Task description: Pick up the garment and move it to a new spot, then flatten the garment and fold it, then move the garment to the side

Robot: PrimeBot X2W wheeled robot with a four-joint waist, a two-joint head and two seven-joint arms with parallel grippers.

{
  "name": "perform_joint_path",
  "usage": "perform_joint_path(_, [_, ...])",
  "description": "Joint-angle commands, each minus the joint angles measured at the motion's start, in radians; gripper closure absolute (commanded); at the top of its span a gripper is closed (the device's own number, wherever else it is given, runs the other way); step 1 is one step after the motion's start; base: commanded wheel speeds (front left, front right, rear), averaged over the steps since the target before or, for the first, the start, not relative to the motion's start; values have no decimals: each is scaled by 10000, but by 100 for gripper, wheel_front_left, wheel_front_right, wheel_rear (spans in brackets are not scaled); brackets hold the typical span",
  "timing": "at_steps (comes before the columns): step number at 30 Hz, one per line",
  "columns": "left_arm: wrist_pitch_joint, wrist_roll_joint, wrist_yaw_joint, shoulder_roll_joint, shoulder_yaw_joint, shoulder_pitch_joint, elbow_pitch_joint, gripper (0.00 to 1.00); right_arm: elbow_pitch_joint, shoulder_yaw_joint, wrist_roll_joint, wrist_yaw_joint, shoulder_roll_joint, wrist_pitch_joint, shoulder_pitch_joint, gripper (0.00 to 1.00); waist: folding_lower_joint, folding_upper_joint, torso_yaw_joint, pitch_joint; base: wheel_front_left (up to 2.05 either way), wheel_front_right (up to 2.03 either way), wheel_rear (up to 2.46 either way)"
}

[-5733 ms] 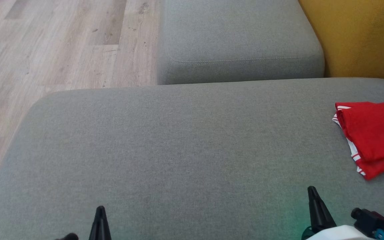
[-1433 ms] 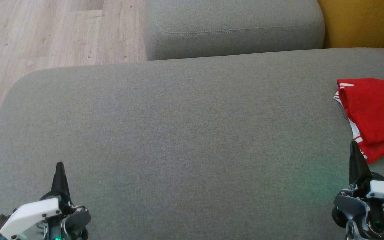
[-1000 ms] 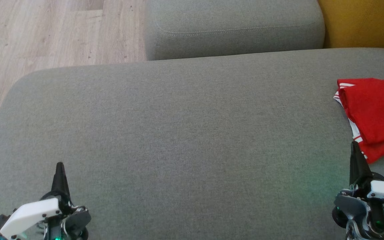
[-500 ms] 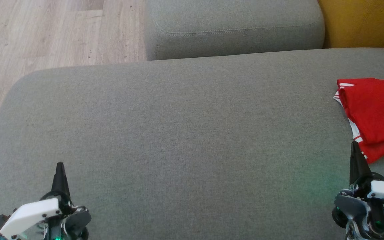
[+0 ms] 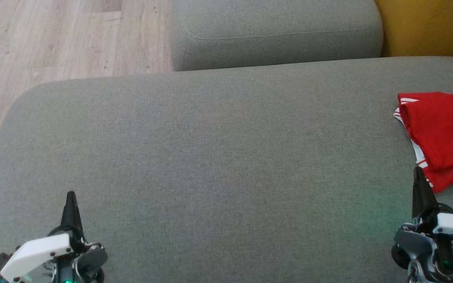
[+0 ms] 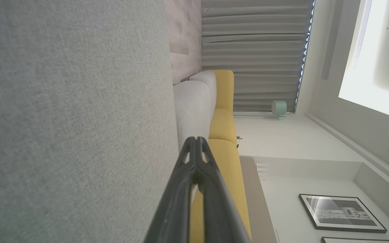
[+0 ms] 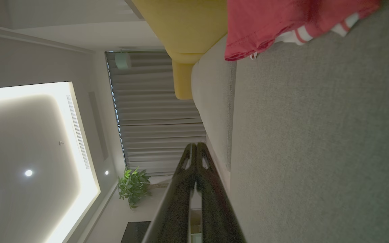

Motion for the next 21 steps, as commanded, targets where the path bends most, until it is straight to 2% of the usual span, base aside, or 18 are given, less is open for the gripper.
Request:
perform_joint_path(1, [67, 88, -65, 66, 366, -492, -273, 100, -373, 198, -30, 71, -50, 68, -545, 100, 0, 0, 0, 0, 0, 0, 0])
perform_joint_path(21, [92, 115, -65, 44, 398, -495, -272, 100, -372, 180, -45, 71, -38, 83, -547, 100, 0, 0, 0, 0, 0, 0, 0])
